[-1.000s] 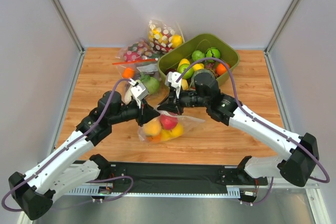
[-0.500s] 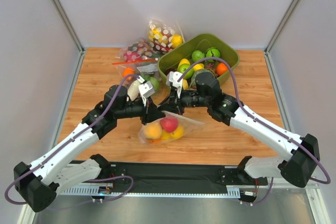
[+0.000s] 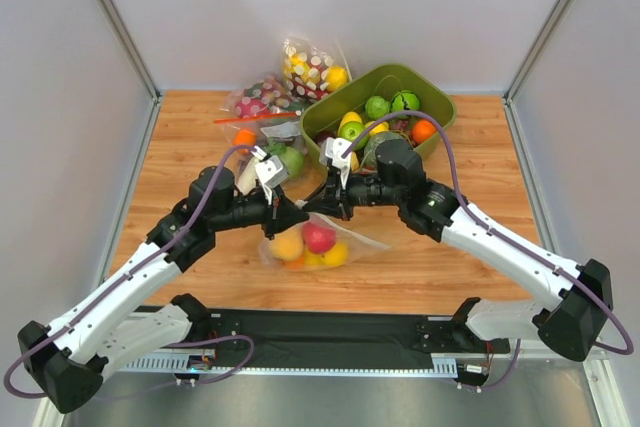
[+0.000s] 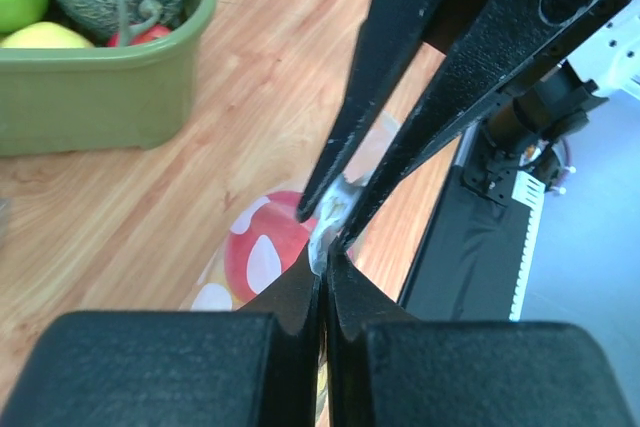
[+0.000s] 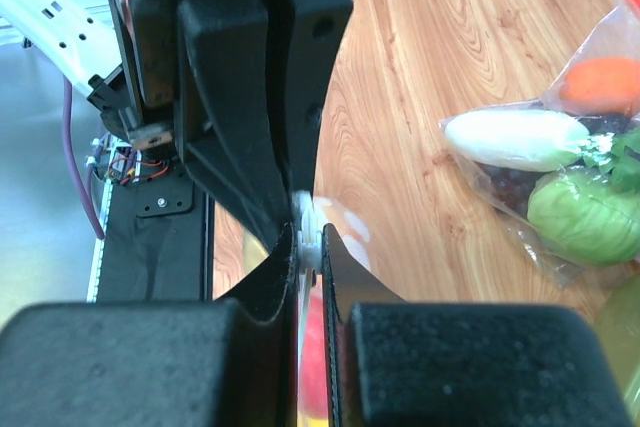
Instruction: Open the zip-top bag and remove the fake food
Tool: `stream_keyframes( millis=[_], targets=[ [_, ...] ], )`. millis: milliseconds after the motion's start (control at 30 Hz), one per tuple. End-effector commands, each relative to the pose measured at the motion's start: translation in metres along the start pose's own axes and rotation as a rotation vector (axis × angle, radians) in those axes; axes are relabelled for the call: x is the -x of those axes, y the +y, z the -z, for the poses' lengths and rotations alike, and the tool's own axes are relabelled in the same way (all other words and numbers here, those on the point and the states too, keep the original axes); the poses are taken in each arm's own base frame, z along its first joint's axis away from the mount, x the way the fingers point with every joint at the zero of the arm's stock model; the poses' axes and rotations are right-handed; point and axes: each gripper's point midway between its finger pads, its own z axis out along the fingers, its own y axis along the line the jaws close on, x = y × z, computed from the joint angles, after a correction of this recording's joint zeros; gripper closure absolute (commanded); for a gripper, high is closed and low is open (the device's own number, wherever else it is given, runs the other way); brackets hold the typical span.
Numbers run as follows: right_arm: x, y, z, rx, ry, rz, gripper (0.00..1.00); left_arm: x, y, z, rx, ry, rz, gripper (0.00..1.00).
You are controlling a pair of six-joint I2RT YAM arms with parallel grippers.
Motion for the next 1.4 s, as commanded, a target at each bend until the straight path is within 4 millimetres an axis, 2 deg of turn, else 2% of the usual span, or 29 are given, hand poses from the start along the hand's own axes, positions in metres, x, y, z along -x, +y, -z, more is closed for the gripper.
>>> stream_keyframes(
  millis=[0,233,433,733,1033,1200,1367],
  targets=[
    [-0.020,0.011,0.006,0.030,0.048,-0.043,1.00,0.023,0.011,0.010,0.086,-0.085,-0.060,1.00],
    [-0.035,0.019,0.009,0.050,0.073,-0.084,1.00,0.027,0.020,0.015,0.151,-0.095,-0.062,1.00],
    [-0.050,0.020,0.014,0.030,0.104,-0.104,1.00,0.038,0.037,0.028,0.263,-0.113,-0.065,1.00],
    [-0.065,0.009,0.017,-0.047,0.145,-0.132,1.00,0.040,0.092,0.061,0.600,-0.106,0.008,1.00],
    [-0.075,0.000,0.027,-0.140,0.180,-0.153,1.00,0.036,0.124,0.092,0.799,-0.100,0.056,1.00],
    [-0.081,-0.003,0.034,-0.187,0.202,-0.172,1.00,0.036,0.135,0.108,0.868,-0.119,0.078,1.00],
    [-0.091,-0.007,0.038,-0.224,0.230,-0.200,1.00,0.028,0.148,0.121,0.949,-0.120,0.125,1.00]
  ],
)
